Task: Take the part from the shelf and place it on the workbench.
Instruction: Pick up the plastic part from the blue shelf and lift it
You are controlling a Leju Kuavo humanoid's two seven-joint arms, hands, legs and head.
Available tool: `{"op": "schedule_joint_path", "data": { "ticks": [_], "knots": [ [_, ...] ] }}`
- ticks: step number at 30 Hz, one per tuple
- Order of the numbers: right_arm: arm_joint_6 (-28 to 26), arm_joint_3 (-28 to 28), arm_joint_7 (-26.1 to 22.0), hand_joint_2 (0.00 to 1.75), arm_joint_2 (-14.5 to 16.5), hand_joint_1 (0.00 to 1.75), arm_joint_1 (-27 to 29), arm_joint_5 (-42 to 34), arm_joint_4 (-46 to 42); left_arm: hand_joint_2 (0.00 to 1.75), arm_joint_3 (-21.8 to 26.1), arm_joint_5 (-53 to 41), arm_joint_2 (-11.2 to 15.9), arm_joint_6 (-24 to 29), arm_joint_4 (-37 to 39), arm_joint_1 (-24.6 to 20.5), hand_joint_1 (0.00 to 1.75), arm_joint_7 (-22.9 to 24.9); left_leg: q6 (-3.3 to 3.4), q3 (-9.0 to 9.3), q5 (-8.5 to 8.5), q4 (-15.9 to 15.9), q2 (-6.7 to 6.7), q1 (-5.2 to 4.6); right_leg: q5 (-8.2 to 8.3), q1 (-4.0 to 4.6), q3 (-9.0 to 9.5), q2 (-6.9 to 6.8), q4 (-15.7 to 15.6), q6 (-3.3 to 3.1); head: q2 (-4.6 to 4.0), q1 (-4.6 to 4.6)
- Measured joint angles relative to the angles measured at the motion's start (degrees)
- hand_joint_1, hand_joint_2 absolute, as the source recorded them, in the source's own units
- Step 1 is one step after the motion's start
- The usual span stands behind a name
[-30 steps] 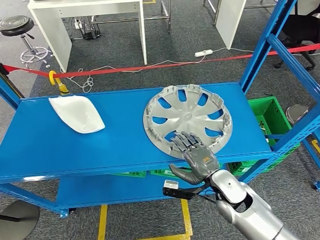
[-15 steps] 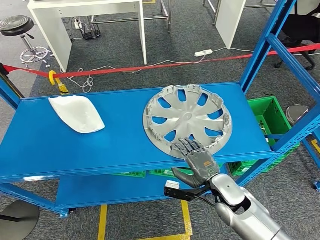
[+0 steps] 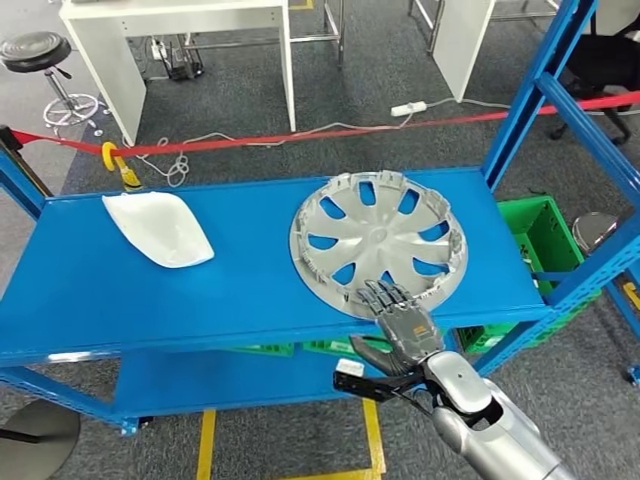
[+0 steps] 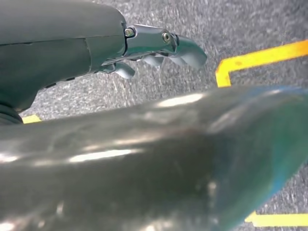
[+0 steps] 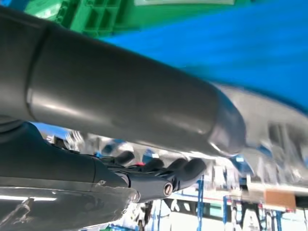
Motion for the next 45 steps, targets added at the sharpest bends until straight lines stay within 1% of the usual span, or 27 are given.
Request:
{"op": "schedule_joint_path", "data": {
  "ticks": [3,4,5,6,7,8,9,10,12,14,15,16,18,19,20,21,23,25,26,27,30,31,32,35,36,42,45],
  "knots": [
    [0.1,-0.3,0.0,0.00,0.1,0.00,0.3,0.0,0.1,0.00,1.9,-1.8,-0.6,0.7,-0.1,-0.7,0.00,-0.8,-0.47,1.00,0.05,0.1,0.18,0.37,-4.30,-0.49,-6.30,-0.03,10.7,0.62,0.00,0.13],
    [0.2,-0.4,-0.1,0.00,0.1,0.00,0.5,0.0,0.2,0.00,2.6,-2.3,-0.9,0.9,-0.1,-1.0,0.00,-1.1,-0.77,1.38,-0.27,0.1,0.10,0.63,-4.40,-0.69,-7.96,-0.04,12.7,0.92,0.00,0.12],
    [0.3,-0.4,-0.1,0.00,0.1,0.00,0.6,0.0,0.2,0.00,3.3,-2.9,-1.2,1.0,-0.1,-1.3,0.00,-1.3,-1.22,1.90,-0.73,0.1,0.01,1.00,-3.20,-0.94,-8.58,-0.06,12.5,1.29,0.00,0.14],
    [0.3,-0.5,-0.1,0.00,0.1,0.00,0.8,0.0,0.2,0.00,3.9,-3.3,-1.5,1.0,0.0,-1.5,0.00,-1.4,-1.76,2.58,-1.33,0.2,-0.07,1.47,-1.05,-1.27,-8.07,-0.12,10.0,1.67,0.00,0.14],
    [0.3,-0.6,-0.1,0.00,0.1,0.00,0.8,0.0,0.3,0.00,4.5,-3.7,-1.7,1.0,0.0,-1.8,0.00,-1.5,-2.41,3.33,-2.11,0.4,-0.13,1.94,1.63,-1.72,-6.84,-0.23,6.1,2.24,0.00,0.16],
    [0.3,-0.6,-0.2,0.00,0.2,0.00,0.9,0.0,0.3,0.00,5.0,-4.0,-1.8,0.9,0.0,-2.0,0.00,-1.6,-3.13,4.03,-2.92,0.8,-0.18,2.32,3.22,-2.00,-5.75,-0.23,2.7,2.89,0.00,0.25],
    [0.3,-0.6,-0.2,0.00,0.2,0.00,0.9,0.0,0.4,0.00,5.6,-4.4,-1.9,0.8,0.0,-2.3,0.00,-1.8,-3.77,4.31,-3.65,1.3,-0.18,2.53,3.84,-2.16,-4.83,-0.17,0.5,2.82,0.01,0.34],
    [0.2,-0.6,-0.3,0.00,0.2,0.00,1.0,0.0,0.5,0.00,6.1,-4.6,-1.9,0.7,0.0,-2.6,0.00,-1.9,-4.24,4.36,-4.26,1.6,-0.17,2.60,3.92,-2.18,-4.55,-0.06,-0.3,2.40,0.01,0.32],
    [0.0,-0.7,-0.5,0.00,0.3,0.00,1.1,0.0,0.4,0.00,6.7,-5.0,-2.1,0.5,0.0,-3.0,0.00,-2.2,-4.84,4.04,-4.41,2.1,-0.12,2.66,3.16,-1.84,-4.54,0.22,0.3,0.54,0.02,0.03],
    [-0.1,-0.8,-0.6,0.00,0.3,0.00,1.0,0.0,0.3,0.00,7.1,-5.2,-2.1,0.3,0.1,-3.3,0.00,-2.3,-5.23,2.63,-3.61,4.5,0.03,2.79,3.21,-1.67,-3.94,0.17,-0.2,-0.31,0.01,-0.18],
    [-0.1,-0.8,-0.6,0.00,0.3,0.00,0.9,0.0,0.3,0.00,7.3,-5.3,-2.2,0.3,0.1,-3.5,0.00,-2.4,-5.30,0.82,-3.88,7.3,0.12,2.72,3.21,-1.63,-3.41,0.09,-0.7,-0.64,0.01,-0.17],
    [-0.1,-0.8,-0.6,0.00,0.3,0.00,0.9,0.0,0.2,0.00,7.5,-5.3,-2.2,0.3,0.1,-3.6,0.00,-2.4,-5.26,-1.67,-5.03,11.0,0.22,2.58,3.17,-1.59,-3.06,-0.06,-1.2,-0.96,0.00,-0.17],
    [-0.1,-0.8,-0.7,0.00,0.3,0.00,0.9,0.0,0.2,0.00,7.9,-5.3,-2.3,0.2,0.1,-3.6,0.00,-2.4,-5.02,-6.98,-8.51,18.1,0.27,2.17,3.04,-1.44,-2.88,-0.16,-1.5,-1.48,0.00,-0.22],
    [-0.1,-0.8,-0.8,0.00,0.3,0.00,0.9,0.0,0.2,0.00,8.0,-5.3,-2.3,0.1,0.1,-3.6,0.00,-2.4,-4.84,-8.90,-9.26,20.0,0.27,2.00,2.97,-1.34,-2.86,-0.15,-1.5,-1.61,0.00,-0.23],
    [-0.1,-0.8,-0.8,0.00,0.3,0.00,0.9,0.0,0.2,0.00,8.1,-5.3,-2.3,0.1,0.1,-3.6,0.00,-2.4,-4.58,-9.98,-8.66,20.4,0.27,1.85,2.93,-1.25,-2.82,-0.12,-1.5,-1.67,0.00,-0.23],
    [-0.1,-0.8,-0.9,0.00,0.4,0.00,0.9,0.0,0.2,0.00,8.1,-5.3,-2.3,0.1,0.1,-3.6,0.00,-2.4,-4.28,-10.04,-6.79,18.7,0.27,1.71,2.91,-1.19,-2.74,-0.07,-1.5,-1.69,0.00,-0.22],
    [0.0,-0.8,-1.0,0.00,0.4,0.00,0.9,0.0,0.2,0.00,8.2,-5.3,-2.3,0.1,0.1,-3.6,0.00,-2.4,-3.64,-8.04,-1.37,11.7,0.29,1.47,2.96,-1.13,-2.56,0.06,-1.5,-1.53,0.00,-0.26],
    [0.0,-0.8,-1.1,0.00,0.4,0.00,0.9,0.0,0.1,0.00,8.3,-5.3,-2.4,0.1,0.1,-3.7,0.00,-2.4,-3.47,-6.46,1.03,6.1,0.29,1.26,3.11,-0.96,-2.69,0.18,-1.5,-0.95,0.00,-0.33],
    [0.0,-0.8,-1.1,0.00,0.4,0.00,0.8,0.0,0.1,0.00,8.3,-5.3,-2.4,0.1,0.1,-3.7,0.00,-2.4,-3.61,-6.33,1.45,5.1,0.24,1.23,3.14,-0.86,-2.82,0.20,-1.4,-0.63,0.01,-0.39],
    [0.0,-0.8,-1.1,0.00,0.4,0.00,0.9,0.0,0.1,0.00,8.3,-5.2,-2.5,0.1,0.1,-3.7,0.00,-2.4,-4.01,-6.38,1.47,4.8,0.19,1.22,3.04,-0.79,-2.99,0.19,-1.5,-0.81,0.01,-0.36],
    [0.0,-0.8,-1.1,0.00,0.5,0.00,0.8,0.0,0.0,0.00,8.3,-5.2,-2.6,0.1,0.1,-3.6,0.00,-2.4,-4.22,-6.38,2.34,4.7,-0.02,1.15,2.95,-0.77,-3.10,0.09,-2.0,-2.77,0.00,-0.23],
    [0.0,-0.8,-1.1,0.00,0.5,0.00,0.8,0.0,0.0,0.00,8.3,-5.2,-2.6,0.1,0.1,-3.6,0.00,-2.4,-3.91,-6.38,2.38,4.7,-0.08,1.06,3.14,-0.78,-2.95,0.07,-2.3,-2.93,0.00,-0.23],
    [0.0,-0.8,-1.1,0.00,0.5,0.00,0.7,-0.1,-0.1,0.00,8.3,-5.2,-2.7,0.1,0.1,-3.6,0.00,-2.4,-3.72,-6.39,2.39,4.7,-0.10,1.00,3.40,-0.82,-2.70,0.05,-2.6,-2.56,0.00,-0.22],
    [0.0,-0.8,-1.3,0.00,0.5,0.00,0.7,-0.1,-0.1,0.00,8.4,-5.1,-2.6,0.1,0.1,-3.6,0.00,-2.4,-3.31,-6.54,2.48,4.8,-0.10,0.87,4.32,-0.98,-2.09,0.07,-3.3,-0.57,0.00,-0.24],
    [0.0,-0.8,-1.4,0.00,0.5,0.00,0.7,-0.2,-0.1,0.00,8.4,-5.0,-2.6,0.1,0.1,-3.6,0.00,-2.3,-3.26,-6.58,2.50,4.8,-0.09,0.85,4.42,-1.02,-2.07,0.08,-3.4,-0.18,0.00,-0.25],
    [1.3,-0.7,-1.6,0.00,0.5,0.00,0.7,-1.2,-0.1,0.00,8.4,-4.4,-2.6,0.1,0.1,-3.6,0.00,-2.0,-3.04,-6.62,2.39,4.8,-0.09,0.80,4.22,-1.08,-2.09,0.07,-3.5,0.47,0.00,-0.28],
    [2.5,-0.6,-1.7,1.31,0.5,0.00,0.7,-2.2,-0.1,0.00,8.4,-4.0,-2.6,0.0,0.1,-3.6,0.00,-1.7,-3.04,-6.61,2.38,4.7,-0.09,0.82,4.16,-1.03,-2.14,0.07,-3.5,0.54,0.00,-0.28]
  ]
}}
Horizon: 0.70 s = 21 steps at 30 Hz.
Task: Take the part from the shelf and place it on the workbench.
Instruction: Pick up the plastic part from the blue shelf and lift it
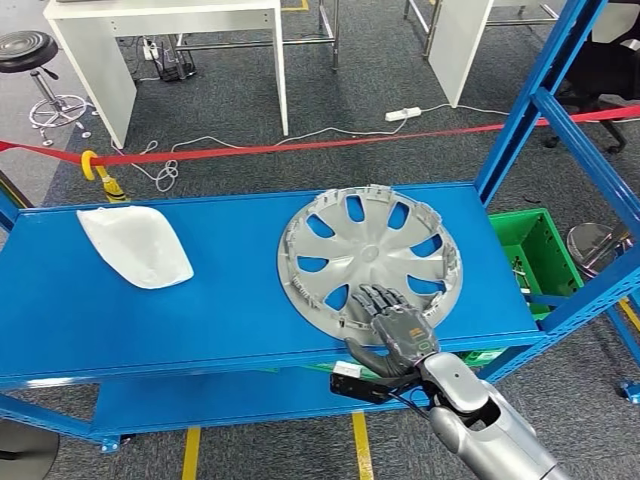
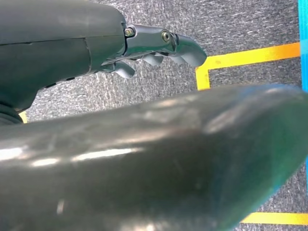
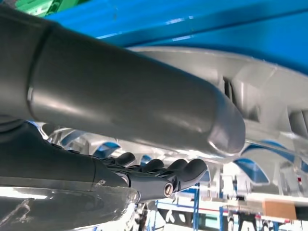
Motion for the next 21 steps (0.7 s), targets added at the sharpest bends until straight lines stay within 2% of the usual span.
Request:
{"op": "schedule_joint_path", "data": {
  "ticks": [1,15,16,19,20,21],
  "knots": [
    [0.4,0.0,0.0,1.75,0.0,0.00,0.0,-0.2,0.0,0.00,0.0,0.0,0.0,0.0,0.0,0.0,0.00,0.0,0.00,0.00,0.00,0.0,0.00,0.01,-0.01,0.02,-0.02,0.00,0.0,0.01,0.00,-0.01],
    [4.5,0.8,0.7,1.75,0.0,0.00,-1.2,-0.7,1.4,0.00,1.4,-1.7,0.0,-0.2,0.0,-0.5,0.00,-0.6,-0.02,0.00,0.00,-0.1,0.01,0.04,-0.09,0.05,-0.09,0.04,0.1,-0.09,0.00,0.02],
    [4.7,0.9,0.8,1.75,0.0,0.36,-1.3,-0.7,1.5,0.00,1.5,-1.6,0.0,-0.2,0.0,-0.5,0.00,-0.6,-0.03,0.01,-0.01,-0.1,0.01,0.04,-0.09,0.05,-0.10,0.05,0.1,-0.09,0.00,0.02],
    [5.2,1.2,0.9,1.75,0.0,1.67,-1.8,-0.9,1.7,0.00,1.5,-1.3,0.0,-0.2,0.0,-0.5,0.00,-0.5,-0.07,0.04,-0.04,-0.1,0.02,0.04,-0.12,0.05,-0.08,0.08,0.1,-0.12,0.00,0.01],
    [5.4,1.3,0.9,1.75,0.0,1.75,-1.9,-1.0,1.8,0.00,1.5,-1.3,0.0,-0.2,0.0,-0.5,0.00,-0.5,-0.08,0.05,-0.05,-0.1,0.02,0.04,-0.12,0.05,-0.07,0.08,0.1,-0.12,0.00,0.01],
    [5.6,1.4,1.0,1.75,0.0,1.75,-2.0,-1.0,1.9,0.00,1.5,-1.3,0.0,-0.3,0.0,-0.5,0.00,-0.5,-0.08,0.06,-0.05,-0.1,0.02,0.04,-0.13,0.05,-0.07,0.07,0.1,-0.13,0.00,0.01]
  ]
}}
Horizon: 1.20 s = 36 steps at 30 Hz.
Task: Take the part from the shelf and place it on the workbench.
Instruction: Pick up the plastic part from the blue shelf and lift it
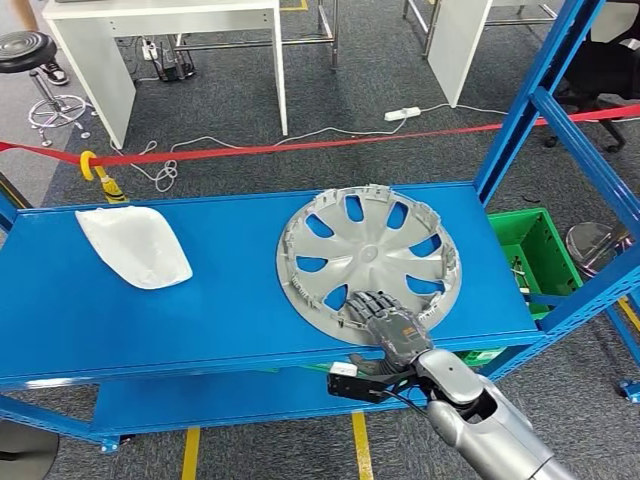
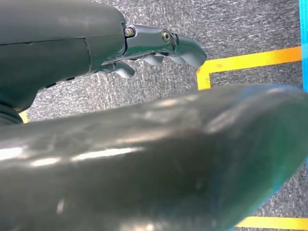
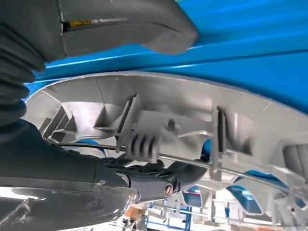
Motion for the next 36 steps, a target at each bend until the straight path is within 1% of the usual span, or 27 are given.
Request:
{"op": "schedule_joint_path", "data": {
  "ticks": [20,28,31,36],
  "knots": [
    [-0.6,0.9,0.2,1.75,-0.1,1.75,-0.3,0.4,0.2,0.00,0.0,0.9,0.0,0.2,0.0,0.0,0.00,0.4,-0.01,0.12,0.02,0.0,0.00,-0.01,0.02,-0.02,0.22,0.00,0.0,0.00,0.00,0.01],
    [-0.8,0.7,-0.8,1.75,-0.7,1.75,0.4,-1.1,-3.0,0.00,-0.1,3.3,0.0,1.2,0.0,0.1,0.00,0.7,0.04,0.13,0.10,0.0,0.00,0.00,0.10,-0.01,0.15,0.00,0.0,0.03,0.00,0.01],
    [-2.3,0.1,-1.6,1.75,-1.1,1.75,1.4,-0.9,-5.9,0.00,-0.6,4.7,0.0,2.6,0.0,0.4,0.00,0.6,0.04,0.07,0.09,0.0,0.00,0.00,0.08,-0.01,0.09,0.00,0.0,0.04,0.00,0.01],
    [-7.9,-0.8,-4.1,1.75,-1.9,1.75,2.4,1.3,-12.2,0.00,-1.9,5.7,0.0,3.5,0.0,0.9,0.00,-1.2,0.02,-0.05,0.04,0.0,0.00,0.00,0.03,0.00,-0.05,0.03,0.0,0.02,0.00,0.00]
  ]
}}
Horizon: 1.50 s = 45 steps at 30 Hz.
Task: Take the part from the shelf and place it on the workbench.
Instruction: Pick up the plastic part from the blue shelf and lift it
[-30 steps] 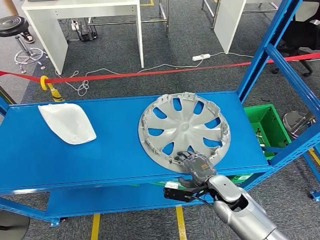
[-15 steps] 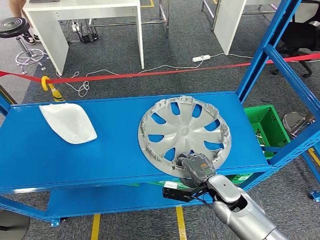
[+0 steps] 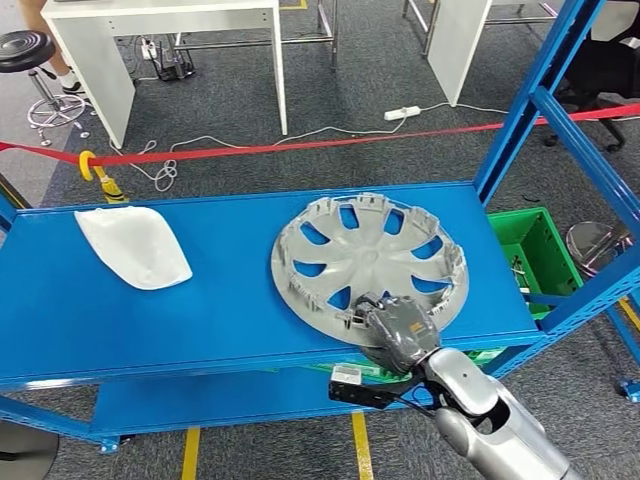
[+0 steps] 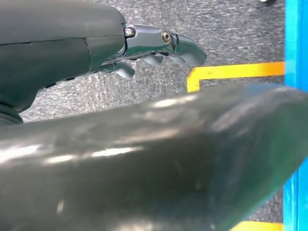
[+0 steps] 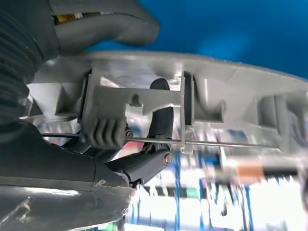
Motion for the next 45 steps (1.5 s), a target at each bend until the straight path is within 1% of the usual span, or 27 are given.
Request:
{"op": "schedule_joint_path", "data": {
  "ticks": [6,11,14,19,27,33,45],
  "knots": [
    [-4.3,-1.5,-2.2,1.75,-0.7,1.75,-0.7,0.2,-8.0,0.00,-0.5,-2.2,0.0,2.2,0.1,0.0,0.00,-5.4,-0.01,-0.09,-0.01,0.0,0.00,0.00,-0.02,0.00,-0.08,-0.01,0.0,-0.01,0.00,0.00],
    [-8.3,-2.5,-4.1,1.75,-1.4,1.75,-1.9,0.7,-13.1,0.00,0.0,-4.7,0.1,1.5,1.0,-0.6,0.00,-10.5,-0.01,-0.13,-0.01,0.0,0.00,0.00,-0.01,-0.01,-0.11,-0.01,0.0,-0.01,0.00,0.01],
    [-10.1,-2.5,-4.8,1.75,-1.8,1.75,-2.7,1.2,-15.3,0.00,0.7,-6.3,0.3,1.6,2.0,-1.3,0.00,-12.2,-0.01,-0.15,-0.01,0.0,0.00,0.00,-0.01,0.00,-0.13,-0.03,0.0,-0.01,0.00,0.00],
    [-12.1,-2.4,-5.8,1.75,-2.4,1.75,-3.8,2.1,-17.9,0.00,1.6,-8.5,0.6,1.8,3.4,-1.9,0.00,-13.4,-0.01,-0.17,-0.01,0.0,0.00,0.00,-0.02,0.00,-0.14,-0.03,0.0,-0.01,0.00,0.01],
    [-14.1,-1.6,-6.4,1.75,-3.1,1.75,-4.5,3.5,-20.3,0.00,1.9,-11.4,1.2,3.5,5.3,-2.7,0.00,-15.2,-0.01,-0.20,-0.03,0.0,0.00,0.00,-0.03,0.00,-0.18,-0.04,0.0,-0.01,0.00,0.01],
    [-14.6,-1.3,-6.4,1.75,-3.3,1.75,-5.2,3.5,-21.0,0.00,2.1,-11.9,1.7,4.2,6.8,-3.3,0.00,-15.9,-0.01,-0.20,-0.03,0.0,0.00,0.00,-0.03,0.00,-0.19,-0.03,0.0,-0.01,0.00,0.01],
    [-14.7,-0.6,-6.5,1.75,-3.4,1.75,-5.5,3.4,-21.3,0.00,2.9,-12.5,2.3,5.2,8.7,-4.1,0.00,-15.8,-0.02,-0.21,-0.03,0.0,0.00,0.00,-0.03,0.00,-0.20,-0.03,0.0,-0.01,0.00,0.01]
  ]
}}
